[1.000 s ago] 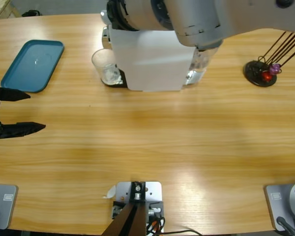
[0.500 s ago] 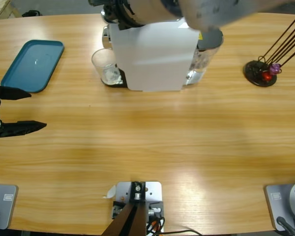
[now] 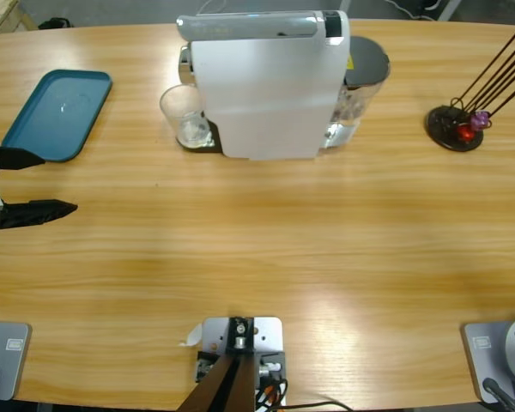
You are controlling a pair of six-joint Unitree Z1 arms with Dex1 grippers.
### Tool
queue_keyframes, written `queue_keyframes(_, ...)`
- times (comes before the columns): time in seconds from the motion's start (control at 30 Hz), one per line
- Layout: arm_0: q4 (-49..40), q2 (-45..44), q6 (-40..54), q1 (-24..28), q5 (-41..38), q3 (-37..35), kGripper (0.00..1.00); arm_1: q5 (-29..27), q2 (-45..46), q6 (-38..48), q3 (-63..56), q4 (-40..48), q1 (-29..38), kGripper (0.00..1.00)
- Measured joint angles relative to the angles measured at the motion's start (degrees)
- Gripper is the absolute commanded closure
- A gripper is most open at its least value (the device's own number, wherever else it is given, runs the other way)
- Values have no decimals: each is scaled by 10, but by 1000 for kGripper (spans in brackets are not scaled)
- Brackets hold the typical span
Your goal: Pour coffee
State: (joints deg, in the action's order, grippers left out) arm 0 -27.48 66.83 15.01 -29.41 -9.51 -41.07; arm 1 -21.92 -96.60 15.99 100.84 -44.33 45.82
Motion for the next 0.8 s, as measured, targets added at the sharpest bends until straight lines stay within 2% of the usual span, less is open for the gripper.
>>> queue_keyframes(0.03,0,0,0,0,0,0,4,4,4,0,2,-13,-11,908)
queue_keyframes(0.13,0,1,0,0,0,0,4,58,4,0,51,-73,-48,1000)
queue_keyframes(0.3,0,5,0,0,1,0,4,160,-39,-28,217,-244,-83,1000)
queue_keyframes(0.4,0,5,0,0,1,0,4,182,-78,-35,283,-321,-96,1000)
queue_keyframes(0.8,0,14,0,-4,1,0,4,229,-166,-51,332,-374,-101,1000)
